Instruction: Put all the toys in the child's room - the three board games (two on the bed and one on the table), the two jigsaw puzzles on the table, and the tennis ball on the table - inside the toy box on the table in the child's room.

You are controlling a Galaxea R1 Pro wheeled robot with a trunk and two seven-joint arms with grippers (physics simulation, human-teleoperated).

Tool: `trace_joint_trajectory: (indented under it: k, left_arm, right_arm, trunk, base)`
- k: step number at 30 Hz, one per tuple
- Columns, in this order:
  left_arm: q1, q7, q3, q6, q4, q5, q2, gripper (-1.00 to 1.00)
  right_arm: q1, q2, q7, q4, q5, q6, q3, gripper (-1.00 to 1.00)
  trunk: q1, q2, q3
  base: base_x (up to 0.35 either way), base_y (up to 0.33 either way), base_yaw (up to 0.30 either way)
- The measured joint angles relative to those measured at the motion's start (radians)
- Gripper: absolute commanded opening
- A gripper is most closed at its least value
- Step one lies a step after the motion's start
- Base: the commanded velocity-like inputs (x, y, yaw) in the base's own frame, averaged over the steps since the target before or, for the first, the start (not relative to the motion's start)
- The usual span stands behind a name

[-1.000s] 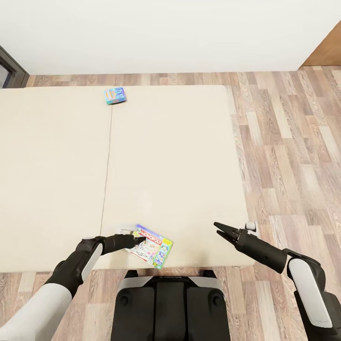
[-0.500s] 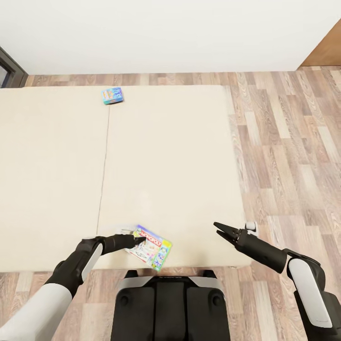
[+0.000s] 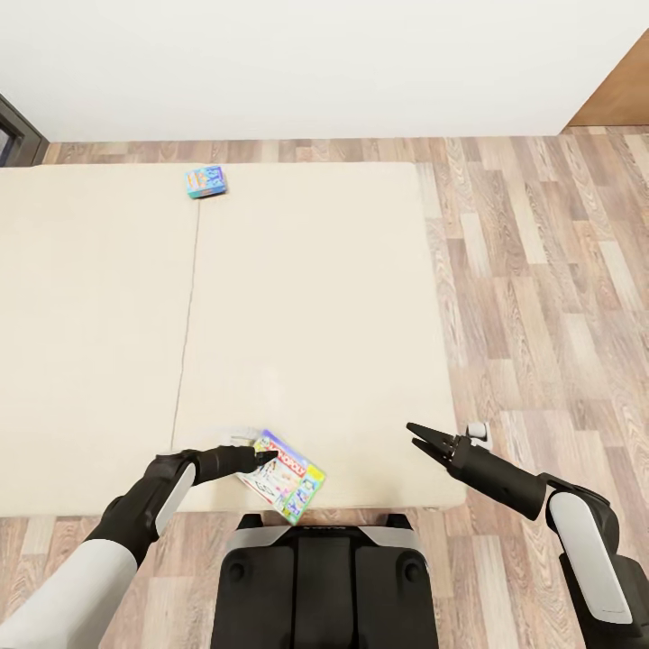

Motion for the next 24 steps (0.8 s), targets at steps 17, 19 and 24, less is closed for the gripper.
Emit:
trace_joint_trajectory:
  k: [17,19,24]
  left_arm:
    - [0.000,0.000,0.000,0.001,0.000,0.000,0.000,1.00]
    - [0.000,0.000,0.000,0.001,0.000,0.000,0.000,1.00]
    - [0.000,0.000,0.000,0.001,0.000,0.000,0.000,1.00]
  right_arm:
    - [0.000,0.000,0.000,0.000,0.000,0.000,0.000,1.00]
    - [0.000,0.000,0.000,0.000,0.000,0.000,0.000,1.00]
    - [0.000,0.000,0.000,0.000,0.000,0.000,0.001,1.00]
  trunk:
    - [0.000,0.000,0.000]
    - [0.000,0.000,0.000]
    - [0.000,0.000,0.000]
  base:
    - [0.000,-0.082,0.000]
    - [0.000,-0.003,0.000]
    - [0.000,0.000,0.000]
